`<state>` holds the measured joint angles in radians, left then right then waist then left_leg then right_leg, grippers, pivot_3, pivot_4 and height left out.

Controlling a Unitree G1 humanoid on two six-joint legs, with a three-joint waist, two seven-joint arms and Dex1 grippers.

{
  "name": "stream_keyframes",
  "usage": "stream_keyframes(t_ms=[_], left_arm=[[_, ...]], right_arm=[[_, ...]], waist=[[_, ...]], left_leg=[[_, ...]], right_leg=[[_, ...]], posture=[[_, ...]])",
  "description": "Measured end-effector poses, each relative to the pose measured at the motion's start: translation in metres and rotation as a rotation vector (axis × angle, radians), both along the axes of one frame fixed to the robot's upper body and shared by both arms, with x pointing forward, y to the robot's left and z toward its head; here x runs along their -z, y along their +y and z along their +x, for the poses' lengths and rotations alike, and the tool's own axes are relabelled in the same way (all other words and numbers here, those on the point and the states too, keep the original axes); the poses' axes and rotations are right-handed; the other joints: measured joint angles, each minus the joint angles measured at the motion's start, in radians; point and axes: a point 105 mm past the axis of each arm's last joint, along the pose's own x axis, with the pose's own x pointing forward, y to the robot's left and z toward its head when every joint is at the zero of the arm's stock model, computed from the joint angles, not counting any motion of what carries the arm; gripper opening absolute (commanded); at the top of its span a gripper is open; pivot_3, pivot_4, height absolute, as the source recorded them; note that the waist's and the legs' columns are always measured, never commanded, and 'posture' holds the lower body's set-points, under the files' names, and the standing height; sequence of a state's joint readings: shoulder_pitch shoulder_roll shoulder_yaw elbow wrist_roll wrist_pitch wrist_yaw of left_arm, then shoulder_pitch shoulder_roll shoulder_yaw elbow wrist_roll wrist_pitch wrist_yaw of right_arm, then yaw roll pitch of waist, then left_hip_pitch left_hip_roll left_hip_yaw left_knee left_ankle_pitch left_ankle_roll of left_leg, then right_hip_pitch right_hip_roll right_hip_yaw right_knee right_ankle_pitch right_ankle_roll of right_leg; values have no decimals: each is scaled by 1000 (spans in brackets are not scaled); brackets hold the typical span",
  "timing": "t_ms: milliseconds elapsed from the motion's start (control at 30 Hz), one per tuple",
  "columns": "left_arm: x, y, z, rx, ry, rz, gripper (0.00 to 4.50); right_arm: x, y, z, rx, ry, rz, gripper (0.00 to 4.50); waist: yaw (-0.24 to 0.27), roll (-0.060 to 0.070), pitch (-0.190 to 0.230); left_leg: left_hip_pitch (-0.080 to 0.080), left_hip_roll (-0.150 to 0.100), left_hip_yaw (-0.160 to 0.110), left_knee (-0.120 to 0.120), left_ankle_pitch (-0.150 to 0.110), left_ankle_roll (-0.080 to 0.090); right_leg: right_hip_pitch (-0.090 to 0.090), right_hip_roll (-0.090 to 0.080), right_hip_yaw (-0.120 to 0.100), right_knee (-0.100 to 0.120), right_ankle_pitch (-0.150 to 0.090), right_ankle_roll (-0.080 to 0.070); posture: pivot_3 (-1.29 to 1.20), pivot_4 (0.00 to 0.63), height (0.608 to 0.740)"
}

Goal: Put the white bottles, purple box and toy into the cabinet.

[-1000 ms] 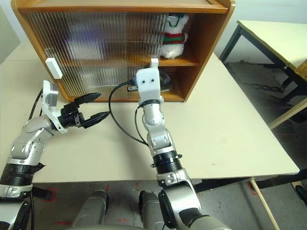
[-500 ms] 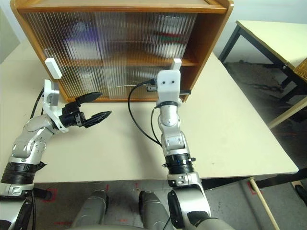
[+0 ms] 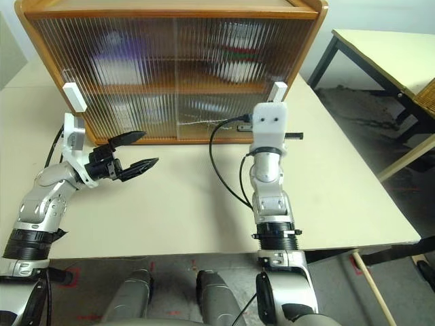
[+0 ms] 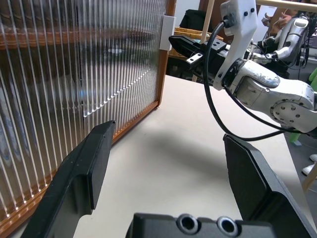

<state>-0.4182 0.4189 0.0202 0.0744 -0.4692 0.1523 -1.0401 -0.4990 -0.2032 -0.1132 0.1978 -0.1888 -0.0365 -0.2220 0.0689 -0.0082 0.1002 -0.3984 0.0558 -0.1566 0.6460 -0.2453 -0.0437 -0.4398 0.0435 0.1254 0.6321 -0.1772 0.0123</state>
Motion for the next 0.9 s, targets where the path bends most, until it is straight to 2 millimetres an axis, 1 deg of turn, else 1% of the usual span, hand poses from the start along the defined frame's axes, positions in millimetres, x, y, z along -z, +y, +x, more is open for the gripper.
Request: stream_keyframes(t_ms=[167,267,400,433,467,533,733,800,833,900], left_arm=[[0,0,0,3,0,1,4500],[-1,0,1,4,-2,1,4500],[-2,0,1,5,-5,0,4500],[-2,0,1,4,-5,0,4500],[-2,0,1,4,-5,0,4500],[-2,0,1,3,-5,0,4500],[1,4,1,-19,6,-1,4500],[2,5,1,-30,11,-5,4500],[3,8,1,-42,12,-10,4500],[5,15,0,-74,22,-18,4500]], right_arm=[[3,-28,-1,73,15,4,26],[4,-29,-1,72,14,12,26],[4,-23,0,49,13,13,26],[5,-20,0,42,14,7,378],[5,-18,1,35,15,4,624],[7,-15,0,26,22,-5,1336],[22,-20,-5,19,65,-5,3566],[28,-22,-8,-9,85,11,4324],[32,-23,-11,-33,97,24,4467],[43,-29,-18,-59,130,55,4467]], waist=[[-2,0,0],[-9,0,0],[-14,0,0],[-14,0,0],[-14,0,0],[-14,0,0],[-10,0,0],[-9,0,0],[-8,0,0],[-5,0,0]], left_leg=[[0,0,2,1,1,2],[1,0,3,1,2,3],[2,1,2,1,4,7],[2,1,2,1,4,7],[2,1,2,1,4,7],[2,1,2,1,4,7],[2,1,1,1,4,7],[2,1,1,0,4,7],[2,1,1,0,4,6],[2,0,1,0,5,5]], right_leg=[[1,0,1,-1,-2,2],[1,1,1,-1,-2,5],[1,3,1,-1,1,6],[1,3,1,-1,1,6],[1,3,1,-1,2,6],[1,3,1,-1,3,6],[1,3,2,-1,4,6],[1,3,2,-1,3,5],[1,3,2,-1,3,5],[1,3,2,-1,2,5]], posture=[[78,106,740],[82,107,740],[85,108,740],[88,109,740],[90,110,740],[96,112,740],[114,119,740],[121,122,740],[121,122,740],[127,125,740]])
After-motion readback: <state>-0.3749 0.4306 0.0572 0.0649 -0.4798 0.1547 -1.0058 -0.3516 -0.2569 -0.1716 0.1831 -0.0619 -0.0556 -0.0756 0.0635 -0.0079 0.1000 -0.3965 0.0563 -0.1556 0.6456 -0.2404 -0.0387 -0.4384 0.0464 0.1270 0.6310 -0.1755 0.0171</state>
